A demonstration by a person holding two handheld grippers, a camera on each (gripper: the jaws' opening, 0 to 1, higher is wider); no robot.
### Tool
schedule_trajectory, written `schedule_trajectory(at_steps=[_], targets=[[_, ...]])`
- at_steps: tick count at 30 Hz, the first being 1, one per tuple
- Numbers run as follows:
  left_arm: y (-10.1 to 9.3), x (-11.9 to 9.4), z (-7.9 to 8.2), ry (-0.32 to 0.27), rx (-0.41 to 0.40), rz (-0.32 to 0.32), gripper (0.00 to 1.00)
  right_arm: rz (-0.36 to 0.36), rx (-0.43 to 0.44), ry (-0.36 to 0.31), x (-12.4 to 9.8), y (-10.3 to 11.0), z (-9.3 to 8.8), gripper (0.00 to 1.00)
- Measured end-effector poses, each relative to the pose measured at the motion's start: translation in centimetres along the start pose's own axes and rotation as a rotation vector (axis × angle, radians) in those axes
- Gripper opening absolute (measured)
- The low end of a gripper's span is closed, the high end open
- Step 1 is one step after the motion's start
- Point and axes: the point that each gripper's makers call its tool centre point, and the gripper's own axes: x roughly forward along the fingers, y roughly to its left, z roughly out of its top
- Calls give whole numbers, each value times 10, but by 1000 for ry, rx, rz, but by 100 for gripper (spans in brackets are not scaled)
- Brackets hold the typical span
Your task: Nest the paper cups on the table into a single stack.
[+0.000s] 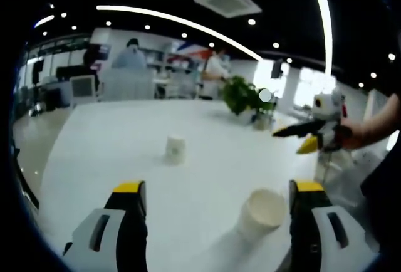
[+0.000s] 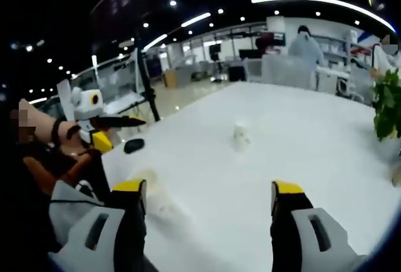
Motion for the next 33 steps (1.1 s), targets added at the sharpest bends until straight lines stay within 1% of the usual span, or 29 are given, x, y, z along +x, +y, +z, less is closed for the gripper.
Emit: schedule_trajectory(at_steps=[3, 6, 12, 17, 21, 23, 26, 29, 33], targets=[[1, 5, 3, 4, 13, -2, 94, -12, 16, 19, 1, -4, -6, 94], [1, 11, 7, 2, 15, -7, 94, -25, 30, 2, -1, -9, -5, 100], [2, 20, 12, 8, 23, -13, 94, -34, 8, 0, -2, -15, -3, 100], [5, 29, 14, 15, 26, -19, 94, -42, 17, -5, -3, -21, -2, 100], [6, 37, 12, 31, 40, -30, 93, -45, 29, -4, -4, -24, -4, 100], [9, 41, 11, 33, 40, -35, 93, -49, 22, 3, -5, -25, -6, 100], [14, 46, 12, 36, 43, -34, 93, -57, 29, -7, -7, -27, -5, 100], [21, 54, 12, 40, 30, -29, 93, -61, 37, -4, -7, -28, -6, 100], [25, 64, 12, 46, 31, -38, 93, -69, 43, -12, -8, -30, -6, 100]])
